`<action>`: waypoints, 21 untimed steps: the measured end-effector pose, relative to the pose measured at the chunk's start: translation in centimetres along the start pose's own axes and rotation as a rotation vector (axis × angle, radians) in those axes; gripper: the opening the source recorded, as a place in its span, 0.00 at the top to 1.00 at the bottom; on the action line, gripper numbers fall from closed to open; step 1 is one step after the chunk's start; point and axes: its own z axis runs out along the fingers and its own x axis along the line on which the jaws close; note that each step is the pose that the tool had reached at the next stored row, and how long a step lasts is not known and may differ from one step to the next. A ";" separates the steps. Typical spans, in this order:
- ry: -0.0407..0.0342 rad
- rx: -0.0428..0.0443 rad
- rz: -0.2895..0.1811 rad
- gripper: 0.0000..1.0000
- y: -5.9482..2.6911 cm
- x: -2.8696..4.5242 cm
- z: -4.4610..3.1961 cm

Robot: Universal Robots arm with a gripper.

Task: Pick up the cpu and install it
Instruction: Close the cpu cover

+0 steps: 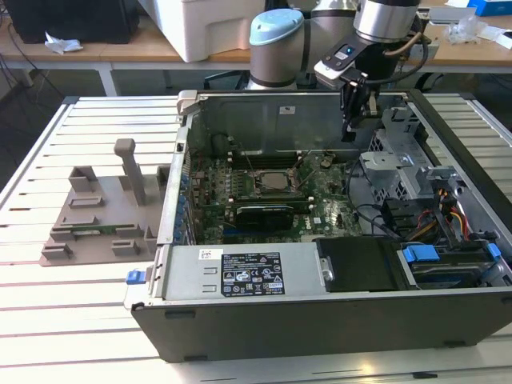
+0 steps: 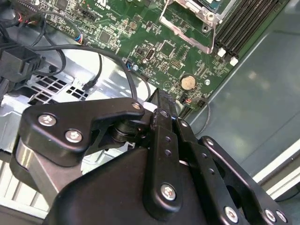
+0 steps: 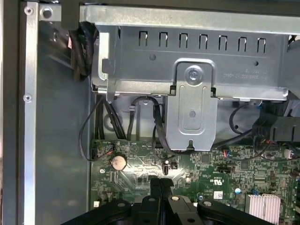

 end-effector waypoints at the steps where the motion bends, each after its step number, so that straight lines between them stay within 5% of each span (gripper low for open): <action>1: 0.0000 0.0000 0.000 0.89 0.00 0.00 0.09; 16: 0.0001 0.0000 0.000 0.89 -0.06 0.07 2.71; 21: 0.0000 0.0000 0.000 0.89 -0.96 0.14 4.06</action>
